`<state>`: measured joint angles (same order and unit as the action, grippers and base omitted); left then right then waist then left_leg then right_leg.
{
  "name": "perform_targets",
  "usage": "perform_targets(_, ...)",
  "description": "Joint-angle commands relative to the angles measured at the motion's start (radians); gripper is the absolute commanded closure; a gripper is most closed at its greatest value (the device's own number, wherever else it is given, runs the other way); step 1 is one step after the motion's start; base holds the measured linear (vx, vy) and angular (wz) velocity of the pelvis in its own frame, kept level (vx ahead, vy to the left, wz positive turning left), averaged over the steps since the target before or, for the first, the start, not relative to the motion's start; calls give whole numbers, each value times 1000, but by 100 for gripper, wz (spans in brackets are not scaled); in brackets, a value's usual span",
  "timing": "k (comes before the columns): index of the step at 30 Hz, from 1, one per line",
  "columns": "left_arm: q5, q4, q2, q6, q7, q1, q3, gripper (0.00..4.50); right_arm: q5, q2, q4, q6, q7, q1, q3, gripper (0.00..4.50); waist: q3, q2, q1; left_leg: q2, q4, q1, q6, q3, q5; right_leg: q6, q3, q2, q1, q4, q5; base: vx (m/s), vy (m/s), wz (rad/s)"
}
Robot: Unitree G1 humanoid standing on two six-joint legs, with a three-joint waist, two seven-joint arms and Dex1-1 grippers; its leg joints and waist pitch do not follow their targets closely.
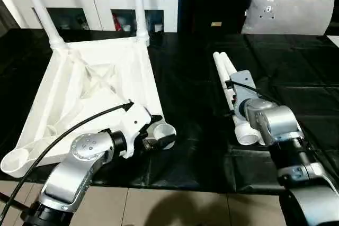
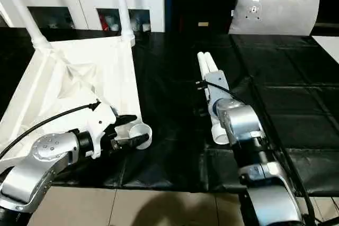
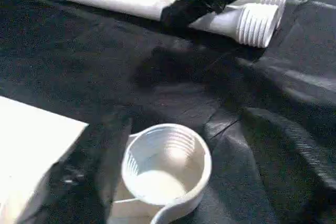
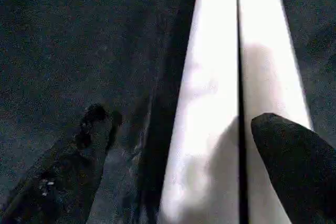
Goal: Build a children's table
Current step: Pick table leg
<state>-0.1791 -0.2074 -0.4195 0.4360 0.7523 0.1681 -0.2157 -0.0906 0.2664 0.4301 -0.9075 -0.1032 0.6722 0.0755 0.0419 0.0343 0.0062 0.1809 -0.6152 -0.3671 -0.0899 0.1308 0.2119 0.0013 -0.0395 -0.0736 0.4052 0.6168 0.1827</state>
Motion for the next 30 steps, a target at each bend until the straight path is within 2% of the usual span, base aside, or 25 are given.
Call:
perform_targets(1, -2, -22, -9, 10, 5, 7, -10, 42, -15, -2, 12, -30, -7, 17, -19, 0, -52, -3, 2, 16, 79, 2, -19, 17, 199, -210, 31, -38, -55, -69, 228, 0, 0, 0)
perform_targets(3, -1, -29, -13, 18, 8, 6, -13, 31, -56, -19, 36, -78, -41, 22, -54, 0, -52, -6, 2, 17, 80, 1, -20, 18, 207, -198, 32, -38, -53, -71, 246, 0, 0, 0)
perform_targets(5, -1, -32, -13, 20, 8, 4, -13, 22, -71, -28, 49, -90, -52, 25, -75, 0, -53, -5, 3, 18, 80, -1, -20, 18, 195, -194, 32, -38, -52, -71, 242, 0, 0, 0)
perform_targets(6, -1, -32, -14, 20, 9, 3, -13, 3, -77, -30, 53, -92, -56, 26, -81, 0, -54, -5, 3, 19, 81, -1, -21, 19, 186, -195, 31, -38, -53, -69, 234, 0, 0, 0)
perform_targets(10, -2, -26, -16, 12, 9, -5, -17, 3, -94, -20, 66, -117, -102, 23, -84, 0, -57, -4, 4, 21, 78, 0, -19, 25, 154, -206, 30, -36, -53, -65, 183, 0, 0, 0)
perform_targets(13, -2, -17, -15, 6, 12, -6, -18, 0, -104, -17, 73, -134, -116, 23, -90, 39, -57, -4, 5, 21, 77, 0, -17, 26, 142, -215, 30, -36, -54, -64, 163, 0, 0, 0)
perform_targets(19, -1, 0, -17, -2, 20, -5, -21, 0, -104, -6, 87, -167, -141, 30, -82, 92, -54, -3, 7, 22, 79, 3, -23, 26, 173, -207, 30, -38, -51, -70, 223, 0, 0, 0)
perform_targets(22, -2, 4, -17, -4, 21, -6, -21, 0, -98, -3, 87, -170, -154, 28, -71, 122, -55, -3, 6, 23, 80, 3, -25, 26, 175, -205, 29, -38, -50, -70, 221, 0, 0, 0)
perform_targets(24, -1, 11, -16, -8, 22, -7, -21, 0, -93, -4, 87, -170, -160, 24, -65, 130, -55, -5, 6, 22, 80, 1, -23, 26, 164, -207, 30, -38, -52, -68, 207, 0, 0, 0)
perform_targets(25, -1, 15, -14, -11, 21, -8, -21, 0, -92, -5, 86, -169, -161, 21, -65, 137, -56, -9, 6, 22, 79, 1, -22, 27, 161, -207, 30, -38, -52, -69, 204, 0, 0, 0)
perform_targets(26, -1, 17, -14, -12, 21, -10, -20, 0, -94, -7, 84, -172, -161, 18, -66, 154, -55, -6, 7, 22, 79, 1, -21, 27, 162, -208, 30, -38, -51, -69, 207, 0, 0, 0)
perform_targets(28, -1, 20, -14, -15, 21, -12, -22, 0, -96, -7, 80, -175, -164, 12, -66, 171, -55, -8, 7, 23, 80, 2, -21, 27, 164, -207, 30, -39, -50, -69, 216, 0, 0, 0)
perform_targets(29, -1, 20, -14, -15, 21, -12, -22, 0, -96, -7, 80, -175, -164, 12, -66, 180, -54, -17, 7, 23, 80, 1, -19, 28, 165, -205, 30, -38, -51, -71, 221, 0, 0, 0)
perform_targets(30, 0, 22, -15, -15, 21, -12, -22, 0, -97, -6, 79, -175, -166, 8, -65, 190, -54, -13, 10, 24, 81, 1, -20, 27, 165, -204, 30, -40, -50, -69, 228, 0, 0, 0)
